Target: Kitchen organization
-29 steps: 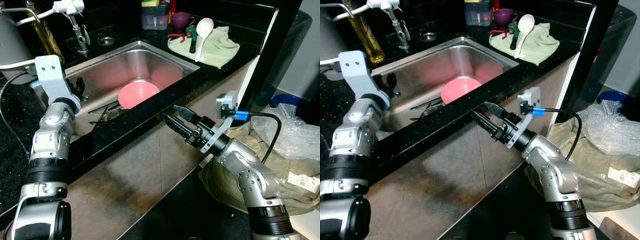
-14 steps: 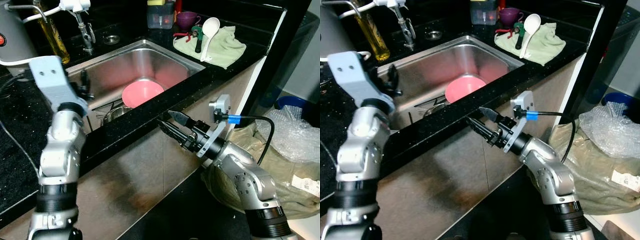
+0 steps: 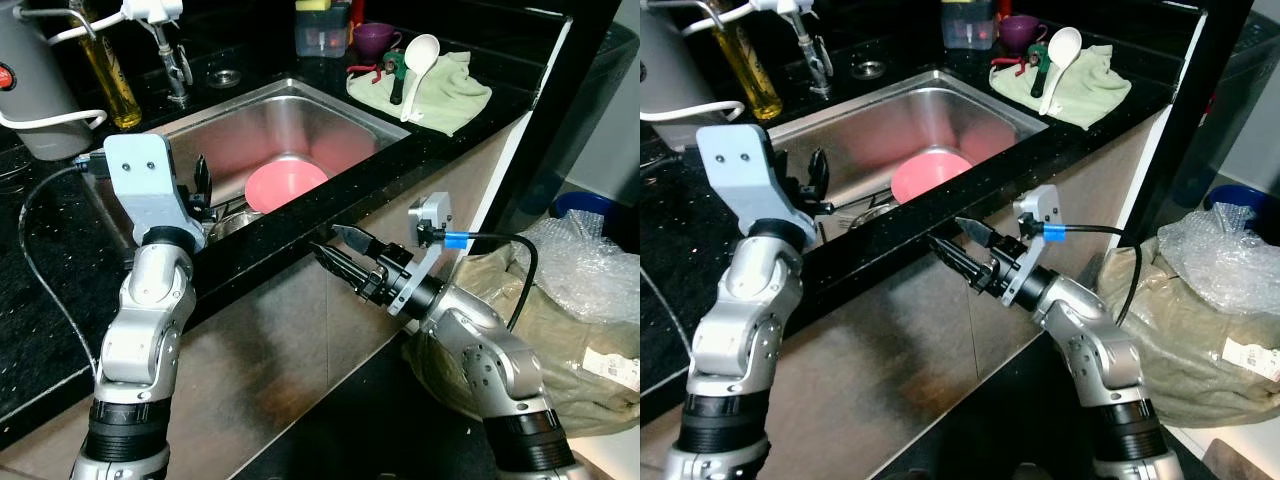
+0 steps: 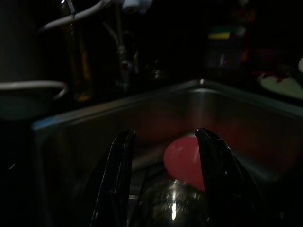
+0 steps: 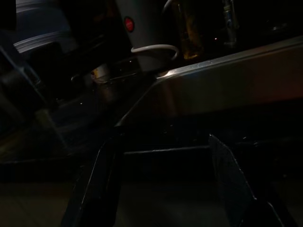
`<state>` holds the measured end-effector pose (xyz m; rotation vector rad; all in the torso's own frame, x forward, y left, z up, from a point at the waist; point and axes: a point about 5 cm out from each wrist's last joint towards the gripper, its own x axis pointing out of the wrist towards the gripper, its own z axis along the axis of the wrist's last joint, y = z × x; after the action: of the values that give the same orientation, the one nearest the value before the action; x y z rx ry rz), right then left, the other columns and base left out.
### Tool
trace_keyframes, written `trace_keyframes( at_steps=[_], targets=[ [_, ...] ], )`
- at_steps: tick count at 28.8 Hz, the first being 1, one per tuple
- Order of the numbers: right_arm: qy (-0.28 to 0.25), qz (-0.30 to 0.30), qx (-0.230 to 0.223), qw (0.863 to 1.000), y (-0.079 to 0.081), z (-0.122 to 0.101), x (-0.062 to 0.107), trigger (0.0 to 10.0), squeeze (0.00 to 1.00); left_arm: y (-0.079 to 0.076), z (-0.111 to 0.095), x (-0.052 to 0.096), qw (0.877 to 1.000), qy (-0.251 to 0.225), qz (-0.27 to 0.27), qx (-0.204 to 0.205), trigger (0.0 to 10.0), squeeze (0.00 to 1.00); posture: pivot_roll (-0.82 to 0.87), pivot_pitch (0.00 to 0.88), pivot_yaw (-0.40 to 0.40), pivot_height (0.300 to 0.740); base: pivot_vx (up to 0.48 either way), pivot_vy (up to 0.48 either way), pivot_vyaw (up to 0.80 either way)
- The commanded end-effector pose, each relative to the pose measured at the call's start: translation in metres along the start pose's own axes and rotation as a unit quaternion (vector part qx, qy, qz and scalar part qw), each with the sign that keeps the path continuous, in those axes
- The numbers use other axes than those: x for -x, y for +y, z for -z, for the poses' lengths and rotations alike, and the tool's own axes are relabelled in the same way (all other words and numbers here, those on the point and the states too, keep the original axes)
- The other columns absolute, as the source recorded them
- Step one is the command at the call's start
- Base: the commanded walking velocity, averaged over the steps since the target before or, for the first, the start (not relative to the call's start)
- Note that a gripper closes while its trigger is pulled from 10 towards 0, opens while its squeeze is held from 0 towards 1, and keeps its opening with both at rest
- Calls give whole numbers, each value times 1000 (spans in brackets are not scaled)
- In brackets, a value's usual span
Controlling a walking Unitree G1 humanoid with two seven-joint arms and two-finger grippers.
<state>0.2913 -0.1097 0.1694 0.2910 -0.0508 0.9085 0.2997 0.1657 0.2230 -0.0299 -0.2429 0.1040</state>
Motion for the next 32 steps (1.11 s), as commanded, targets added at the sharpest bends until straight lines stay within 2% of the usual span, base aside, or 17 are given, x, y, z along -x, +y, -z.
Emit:
trace_keyframes(
  at_steps=[1,20,30,32],
  targets=[
    [-4,10,3,1000,-3,-1,0,10000,0,3,1,2,1000,4,-8,-7,10000,0,-26,32,29,740,-281,0,0],
    [8,61,16,998,-16,11,2,10000,0,-9,29,27,998,58,9,-17,10000,0,-22,31,26,740,-295,0,0],
    [-8,45,6,999,-13,10,1,10000,0,-8,26,28,998,56,5,-21,10000,0,-19,34,24,740,-292,0,0],
    [-5,47,6,999,-13,11,1,10000,0,-7,24,28,998,50,3,-23,10000,0,-19,35,23,740,-292,0,659]
  ],
)
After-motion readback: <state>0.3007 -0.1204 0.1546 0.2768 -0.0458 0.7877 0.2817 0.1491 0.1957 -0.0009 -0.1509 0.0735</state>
